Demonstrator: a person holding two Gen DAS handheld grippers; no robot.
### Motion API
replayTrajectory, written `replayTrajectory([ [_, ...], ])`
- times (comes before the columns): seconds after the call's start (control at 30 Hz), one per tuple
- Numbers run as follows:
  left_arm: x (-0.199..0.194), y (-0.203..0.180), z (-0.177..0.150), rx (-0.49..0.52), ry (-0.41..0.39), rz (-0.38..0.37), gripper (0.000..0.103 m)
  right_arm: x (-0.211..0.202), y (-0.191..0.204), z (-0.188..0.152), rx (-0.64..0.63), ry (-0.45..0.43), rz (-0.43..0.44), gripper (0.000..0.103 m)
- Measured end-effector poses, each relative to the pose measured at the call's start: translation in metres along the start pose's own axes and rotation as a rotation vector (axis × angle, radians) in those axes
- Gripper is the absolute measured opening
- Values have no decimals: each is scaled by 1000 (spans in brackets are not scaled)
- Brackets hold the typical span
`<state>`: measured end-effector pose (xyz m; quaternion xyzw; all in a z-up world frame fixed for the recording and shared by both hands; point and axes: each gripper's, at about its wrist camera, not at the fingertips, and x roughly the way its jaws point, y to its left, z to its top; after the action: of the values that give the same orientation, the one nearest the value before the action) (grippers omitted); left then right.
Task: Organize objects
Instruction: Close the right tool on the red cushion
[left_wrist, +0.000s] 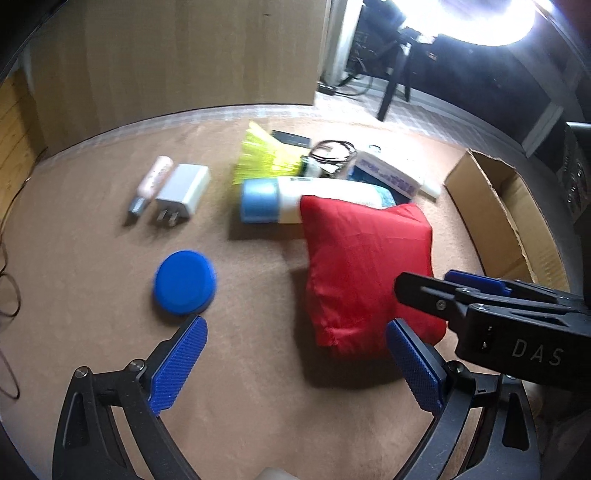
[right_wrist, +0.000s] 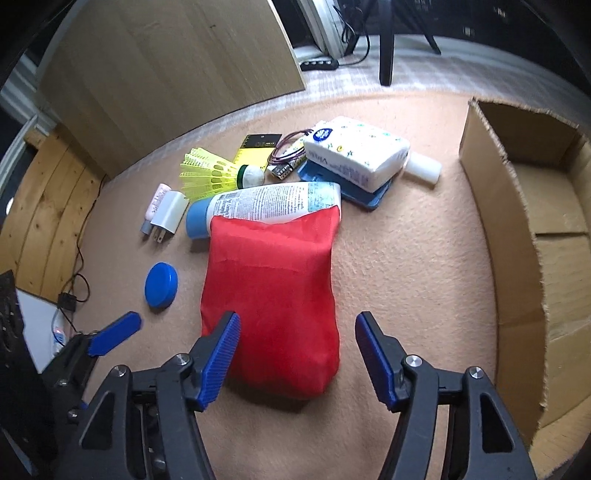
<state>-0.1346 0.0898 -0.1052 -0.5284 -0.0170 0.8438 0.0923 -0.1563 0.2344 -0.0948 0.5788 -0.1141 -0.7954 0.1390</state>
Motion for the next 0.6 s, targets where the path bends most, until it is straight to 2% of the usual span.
replayTrajectory([
  [0.13,20,-6,6,29,40,-40,99,5,-6,6,23,24,35,57],
  [0.2,29,-6,6,28,57,-59,100,8,-6,7,18,31,41,49],
  [0.43,46,3,9,-12,87,-126,103,12,-10,12,7,56,59,48],
  [0.53,46,0,7,9,88,-106,103,14,-10,13,4,56,57,47],
  [0.6,50,-8,5,62,101,-66,103,14,-10,13,4,56,60,47],
])
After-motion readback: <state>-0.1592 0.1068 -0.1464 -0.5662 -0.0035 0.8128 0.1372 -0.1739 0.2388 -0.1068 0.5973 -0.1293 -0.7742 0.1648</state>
